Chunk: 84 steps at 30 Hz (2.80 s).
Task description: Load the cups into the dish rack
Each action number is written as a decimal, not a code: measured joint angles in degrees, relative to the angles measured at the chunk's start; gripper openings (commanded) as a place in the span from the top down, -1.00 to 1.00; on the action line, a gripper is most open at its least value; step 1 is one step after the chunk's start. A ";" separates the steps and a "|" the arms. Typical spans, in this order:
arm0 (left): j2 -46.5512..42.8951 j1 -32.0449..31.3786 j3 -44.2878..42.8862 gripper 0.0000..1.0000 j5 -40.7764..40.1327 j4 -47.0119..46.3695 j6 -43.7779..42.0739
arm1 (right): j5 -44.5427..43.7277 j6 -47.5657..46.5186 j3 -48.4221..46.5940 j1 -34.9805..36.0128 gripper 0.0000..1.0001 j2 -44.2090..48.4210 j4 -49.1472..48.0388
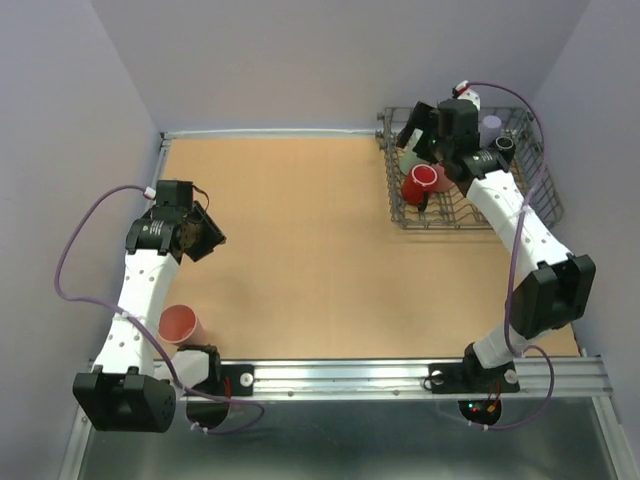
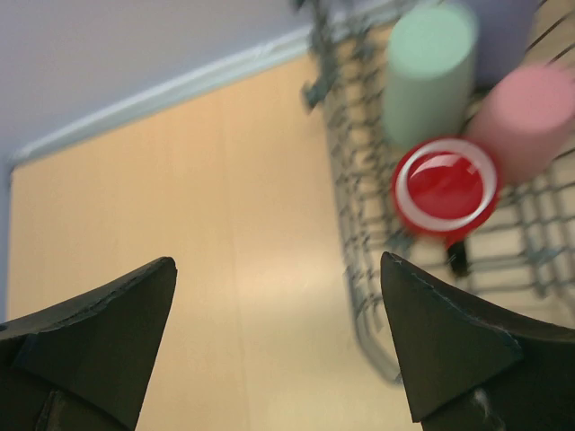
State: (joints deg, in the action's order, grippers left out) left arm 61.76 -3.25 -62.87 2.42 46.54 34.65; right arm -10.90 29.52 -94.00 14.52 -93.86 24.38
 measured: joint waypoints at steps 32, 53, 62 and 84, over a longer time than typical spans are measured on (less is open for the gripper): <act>-18.23 9.40 9.84 -0.35 -7.78 17.00 9.40 | 7.96 5.49 26.47 6.78 -1.00 26.36 0.96; -17.62 10.32 8.59 -0.35 -3.96 17.53 17.14 | 9.90 4.63 31.10 6.78 -1.00 30.32 0.98; -14.97 16.02 5.90 -0.54 -8.85 17.99 16.41 | 9.88 4.76 31.19 8.33 -1.00 31.04 1.01; -18.86 32.33 13.38 -0.51 -2.03 17.55 3.28 | 6.80 3.19 31.15 14.84 -1.00 25.68 0.98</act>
State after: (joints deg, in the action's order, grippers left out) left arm 42.89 29.08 -49.50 0.38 64.10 37.93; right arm -4.10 32.71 -62.85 29.36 -68.18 25.36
